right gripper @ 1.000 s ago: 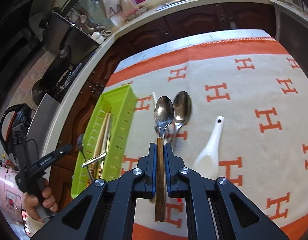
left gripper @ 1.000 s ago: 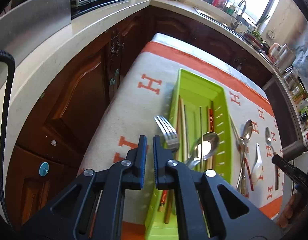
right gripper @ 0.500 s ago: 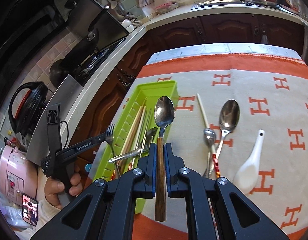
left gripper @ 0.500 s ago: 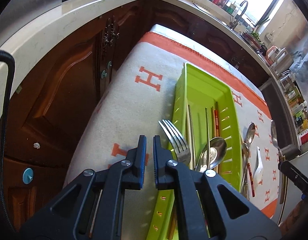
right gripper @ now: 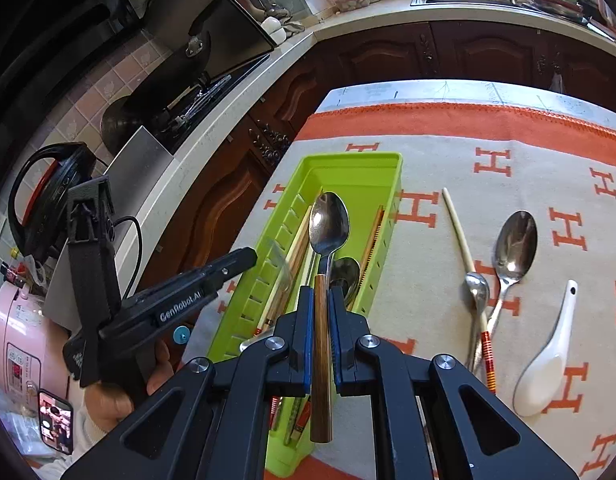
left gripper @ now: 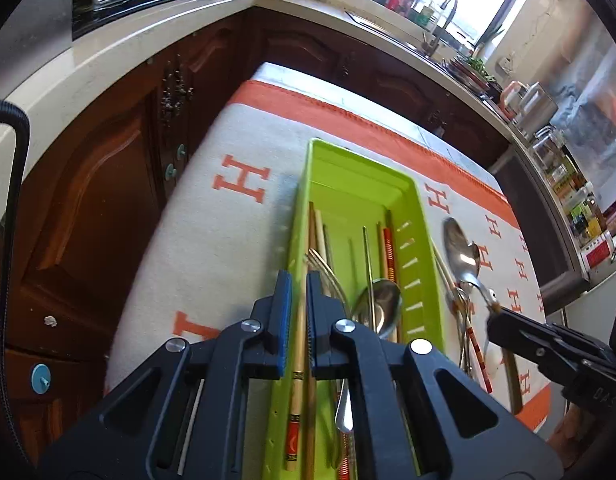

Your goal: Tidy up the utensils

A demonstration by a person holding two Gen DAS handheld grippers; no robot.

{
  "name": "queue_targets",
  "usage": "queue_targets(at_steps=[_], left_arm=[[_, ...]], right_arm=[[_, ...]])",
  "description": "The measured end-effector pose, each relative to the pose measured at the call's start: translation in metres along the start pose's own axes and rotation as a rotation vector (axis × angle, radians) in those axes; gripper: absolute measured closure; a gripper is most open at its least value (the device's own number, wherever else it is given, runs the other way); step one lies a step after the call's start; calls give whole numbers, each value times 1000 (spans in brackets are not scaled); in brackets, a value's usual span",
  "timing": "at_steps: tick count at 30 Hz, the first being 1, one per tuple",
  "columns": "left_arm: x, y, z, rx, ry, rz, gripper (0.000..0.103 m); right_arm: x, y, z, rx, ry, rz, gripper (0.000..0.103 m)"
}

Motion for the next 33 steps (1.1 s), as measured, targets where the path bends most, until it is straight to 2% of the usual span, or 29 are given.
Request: queue_targets(at_steps=[7, 15, 22, 28, 33], left_arm=[[-3, 6, 4, 18, -29, 11, 100], [-7, 19, 5, 12, -26, 6, 100], [-11, 31, 14, 4, -44, 5, 100], [-14, 41, 24, -8, -56, 4, 100], [-17, 51, 41, -29, -78, 5, 100]], right_arm=[[-3, -26, 2, -16, -20, -34, 96], [-10, -40, -4, 21, -30, -78, 93], [-9, -27, -4, 38, -28, -61, 93], [-11, -9, 9, 14, -24, -42, 93], [-17, 10, 27, -15, -25, -26, 87]])
Point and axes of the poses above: each gripper's, at about its wrist camera, not at the fingertips, and y roughly against the way its jaws point, z to its right, x to its top, the point moved 10 cm from there along -y, roughly the way its jaws point, and after that the axes turned 12 degrees about z, right-handed, at the moved point
